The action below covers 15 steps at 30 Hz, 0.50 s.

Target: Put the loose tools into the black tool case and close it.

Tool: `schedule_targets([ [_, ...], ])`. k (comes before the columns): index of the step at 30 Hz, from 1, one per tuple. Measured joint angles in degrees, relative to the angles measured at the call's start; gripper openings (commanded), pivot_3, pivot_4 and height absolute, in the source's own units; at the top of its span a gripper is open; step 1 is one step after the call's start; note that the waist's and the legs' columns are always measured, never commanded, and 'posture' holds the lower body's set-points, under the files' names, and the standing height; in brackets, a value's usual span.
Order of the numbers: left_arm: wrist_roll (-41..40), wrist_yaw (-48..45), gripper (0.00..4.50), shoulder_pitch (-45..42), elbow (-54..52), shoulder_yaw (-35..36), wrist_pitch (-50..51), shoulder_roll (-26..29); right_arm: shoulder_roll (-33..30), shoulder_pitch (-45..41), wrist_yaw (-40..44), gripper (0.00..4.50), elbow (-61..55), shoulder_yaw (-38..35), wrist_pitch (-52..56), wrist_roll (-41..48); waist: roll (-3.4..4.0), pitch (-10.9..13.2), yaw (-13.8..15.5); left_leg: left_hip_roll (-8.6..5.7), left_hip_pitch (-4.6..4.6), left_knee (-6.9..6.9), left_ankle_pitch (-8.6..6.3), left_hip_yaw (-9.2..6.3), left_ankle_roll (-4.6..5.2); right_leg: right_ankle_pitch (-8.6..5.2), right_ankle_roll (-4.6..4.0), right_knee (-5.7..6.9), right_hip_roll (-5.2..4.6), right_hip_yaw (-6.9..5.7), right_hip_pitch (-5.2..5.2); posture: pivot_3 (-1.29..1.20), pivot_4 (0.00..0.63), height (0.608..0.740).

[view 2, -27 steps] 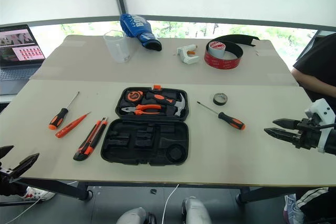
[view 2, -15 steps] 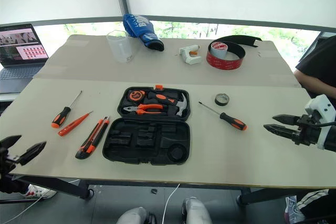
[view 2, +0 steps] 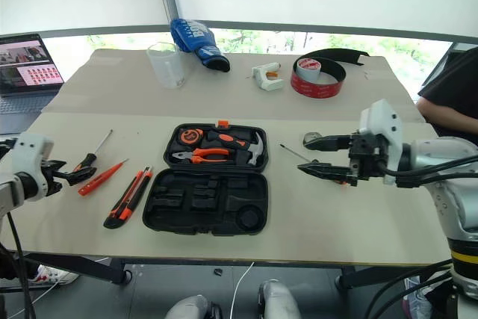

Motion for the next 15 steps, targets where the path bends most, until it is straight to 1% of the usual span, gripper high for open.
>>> schedule_targets([
  [1, 1.41, -0.19, 4.5, -2.6, 4.15, -1.58, -1.38, -0.07, 0.52, -0.27, -0.71, 3.3, -1.1, 0.53, 0.52, 0.46, -0.02, 0.0, 0.04, -0.02, -0.03, 0.01, 0.21, 0.02, 0.37, 0.0, 0.0, 0.02, 0.05, -0.09, -0.02, 0.0, 0.15, 0.73],
  [3, 3.29, -0.56, 4.5, -5.7, 9.71, -3.02, -3.93, -0.32, 1.27, -0.47, -1.47, 3.3, -2.58, 1.48, 0.99, 0.65, -0.02, 0.0, 0.04, -0.02, -0.09, 0.0, 0.22, 0.2, 0.4, -0.02, -0.01, -0.01, 0.07, -0.26, -0.05, 0.0, 0.15, 0.73],
  [6, 4.59, -1.5, 3.69, -8.92, 15.79, -3.92, -6.74, -1.12, 1.44, -0.32, -2.32, 3.3, -3.48, 1.85, 1.29, 0.88, -0.02, 0.0, 0.03, -0.02, -0.47, 0.04, 0.23, 0.51, 0.42, -0.06, 0.0, -0.01, 0.0, -0.53, -0.3, 0.0, 0.15, 0.73],
  [7, 4.93, -1.82, 3.36, -10.24, 17.73, -4.01, -7.54, -1.44, 1.46, -0.25, -2.56, 3.3, -3.62, 1.83, 1.31, 1.01, -0.03, -0.01, 0.03, 0.0, -0.58, 0.1, 0.24, 0.59, 0.43, -0.07, -0.01, 0.03, -0.02, -0.64, -0.41, 0.0, 0.15, 0.73],
  [9, 5.52, -2.59, 2.53, -11.73, 21.01, -4.14, -9.33, -1.47, 1.49, 0.39, -3.21, 3.3, -4.17, 1.8, 1.33, 1.08, -0.03, -0.01, 0.04, 0.02, -0.7, 0.19, 0.25, 0.6, 0.43, -0.08, -0.04, 0.07, -0.02, -0.75, -0.49, 0.0, 0.15, 0.73],
  [11, 5.96, -3.52, 1.9, -12.44, 23.11, -4.42, -10.77, -1.51, 1.52, 1.12, -3.58, 3.3, -4.38, 1.73, 1.34, 1.1, -0.02, -0.01, -0.09, 0.02, -0.68, 0.26, 0.25, 0.59, 0.42, -0.1, -0.06, 0.19, -0.03, -0.74, -0.49, 0.0, 0.15, 0.73],
  [13, 6.17, -3.99, 1.08, -12.73, 24.24, -4.67, -11.58, -1.71, 1.51, 1.92, -3.67, 3.3, -4.56, 1.66, 1.34, 1.18, -0.03, -0.02, -0.28, 0.04, -0.64, 0.38, 0.25, 0.57, 0.41, -0.12, -0.09, 0.45, -0.07, -0.66, -0.49, 0.0, 0.15, 0.73],
  [14, 6.34, -4.01, 0.88, -12.73, 24.62, -4.71, -11.82, -1.72, 1.51, 2.12, -3.7, 3.3, -4.58, 1.65, 1.35, 1.23, -0.03, -0.01, -0.38, 0.05, -0.61, 0.48, 0.25, 0.55, 0.41, -0.14, -0.12, 0.58, -0.09, -0.59, -0.49, 0.0, 0.15, 0.73],
  [15, 6.47, -4.03, 0.88, -12.75, 24.93, -4.76, -12.26, -1.72, 1.51, 2.15, -3.74, 3.3, -4.58, 1.65, 1.35, 1.31, -0.03, -0.02, -0.46, 0.07, -0.6, 0.56, 0.25, 0.48, 0.41, -0.15, -0.1, 0.64, -0.1, -0.56, -0.49, 0.0, 0.15, 0.73],
])
